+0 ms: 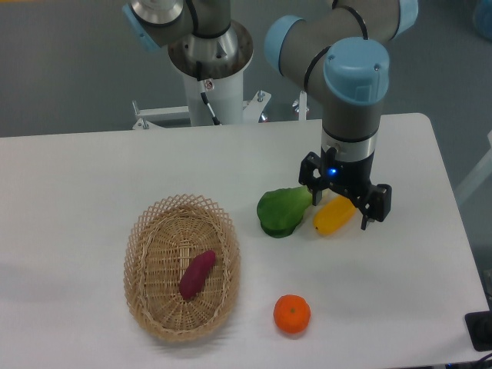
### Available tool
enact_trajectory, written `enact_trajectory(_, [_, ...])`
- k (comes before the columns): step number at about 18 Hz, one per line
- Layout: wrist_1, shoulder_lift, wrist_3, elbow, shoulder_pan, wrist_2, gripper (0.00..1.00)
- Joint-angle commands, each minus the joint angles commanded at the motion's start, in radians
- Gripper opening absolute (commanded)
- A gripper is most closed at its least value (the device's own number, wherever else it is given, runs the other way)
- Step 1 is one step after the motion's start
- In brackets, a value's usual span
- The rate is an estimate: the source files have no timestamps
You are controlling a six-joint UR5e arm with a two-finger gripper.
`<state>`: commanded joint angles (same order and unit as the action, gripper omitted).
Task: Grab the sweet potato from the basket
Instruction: 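Lift the gripper up from beside the yellow pepper and bok choy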
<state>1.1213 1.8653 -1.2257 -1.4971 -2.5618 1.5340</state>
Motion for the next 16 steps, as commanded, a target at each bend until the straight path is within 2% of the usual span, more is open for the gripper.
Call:
enact_trajectory(5, [0.000,-0.011,0.011,-0.018,0.011,0.000,1.00])
enact_trajectory(9, [-0.005,-0.070,0.027,-0.110,0.015,-0.006,1.00])
enact_trajectory(13, [-0.005,-0.106,0.142,-0.161,0.046,-0.081,1.00])
enact_trajectory(16, [-0.018,-0.101,0.305,-0.175,0.113,-0.084,1.00])
